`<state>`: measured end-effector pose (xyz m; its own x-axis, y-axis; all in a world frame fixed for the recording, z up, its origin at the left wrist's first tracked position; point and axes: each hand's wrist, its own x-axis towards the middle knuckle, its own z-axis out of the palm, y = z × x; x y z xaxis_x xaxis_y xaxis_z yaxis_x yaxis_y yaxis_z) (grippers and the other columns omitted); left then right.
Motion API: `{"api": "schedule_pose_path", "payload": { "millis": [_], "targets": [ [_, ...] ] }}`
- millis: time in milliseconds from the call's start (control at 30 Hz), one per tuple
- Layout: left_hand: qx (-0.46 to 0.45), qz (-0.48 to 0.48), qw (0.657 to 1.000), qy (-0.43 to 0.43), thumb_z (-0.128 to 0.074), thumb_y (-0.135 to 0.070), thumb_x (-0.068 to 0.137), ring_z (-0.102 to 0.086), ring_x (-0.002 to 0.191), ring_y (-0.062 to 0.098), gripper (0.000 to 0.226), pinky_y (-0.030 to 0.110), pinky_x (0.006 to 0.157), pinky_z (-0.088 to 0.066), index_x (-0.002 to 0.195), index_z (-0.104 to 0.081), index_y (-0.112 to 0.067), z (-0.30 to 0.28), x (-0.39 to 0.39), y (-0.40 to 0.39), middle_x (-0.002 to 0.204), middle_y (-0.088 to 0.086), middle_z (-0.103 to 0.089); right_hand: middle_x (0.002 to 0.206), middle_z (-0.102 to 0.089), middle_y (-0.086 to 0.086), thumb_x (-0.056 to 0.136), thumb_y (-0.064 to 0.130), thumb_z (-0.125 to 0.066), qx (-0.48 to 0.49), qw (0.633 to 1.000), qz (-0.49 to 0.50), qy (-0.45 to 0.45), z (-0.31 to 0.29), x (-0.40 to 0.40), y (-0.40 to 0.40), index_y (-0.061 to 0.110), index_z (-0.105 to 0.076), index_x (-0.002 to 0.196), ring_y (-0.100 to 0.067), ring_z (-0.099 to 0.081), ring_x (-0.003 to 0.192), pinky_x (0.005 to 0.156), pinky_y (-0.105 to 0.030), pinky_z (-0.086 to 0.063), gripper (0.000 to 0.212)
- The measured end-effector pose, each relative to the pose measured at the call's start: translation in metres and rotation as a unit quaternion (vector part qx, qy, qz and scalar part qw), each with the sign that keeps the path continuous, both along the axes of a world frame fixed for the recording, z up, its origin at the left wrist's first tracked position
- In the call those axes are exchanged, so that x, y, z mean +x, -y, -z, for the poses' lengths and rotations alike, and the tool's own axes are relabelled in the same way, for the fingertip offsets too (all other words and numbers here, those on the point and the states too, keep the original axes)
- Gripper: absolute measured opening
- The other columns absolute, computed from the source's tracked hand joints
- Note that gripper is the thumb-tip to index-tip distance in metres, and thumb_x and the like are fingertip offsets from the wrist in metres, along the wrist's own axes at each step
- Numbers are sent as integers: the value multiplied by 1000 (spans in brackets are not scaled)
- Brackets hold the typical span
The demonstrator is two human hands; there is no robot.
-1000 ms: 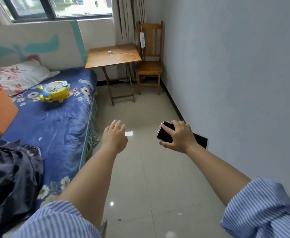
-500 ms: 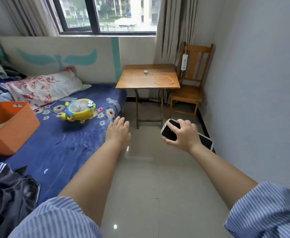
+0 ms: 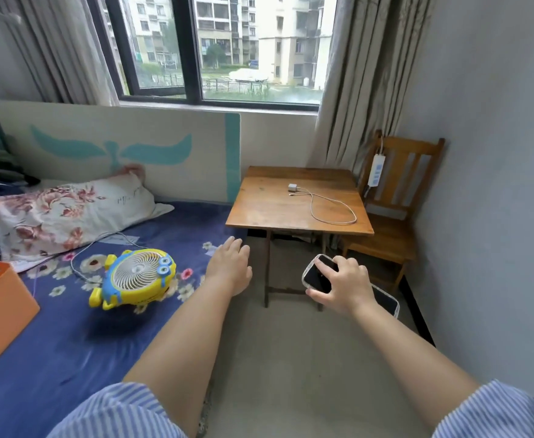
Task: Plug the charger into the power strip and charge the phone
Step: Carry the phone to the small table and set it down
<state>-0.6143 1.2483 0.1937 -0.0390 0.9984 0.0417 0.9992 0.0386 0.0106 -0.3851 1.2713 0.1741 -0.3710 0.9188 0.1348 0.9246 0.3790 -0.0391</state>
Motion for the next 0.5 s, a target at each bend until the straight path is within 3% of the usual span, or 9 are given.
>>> {"api": "schedule_pose_path", "payload": {
  "millis": [500],
  "targets": [
    [-29, -8, 1000, 1, -39, -22, 95, -15, 142, 25, 44, 35, 115, -18, 135, -33, -6, 29, -76, -333, 150, 12, -29, 133, -45, -13, 78, 61, -52, -26, 999, -29, 0, 42, -81, -351, 28, -31, 137, -30, -40, 118, 97, -41, -36, 70]
  ]
}}
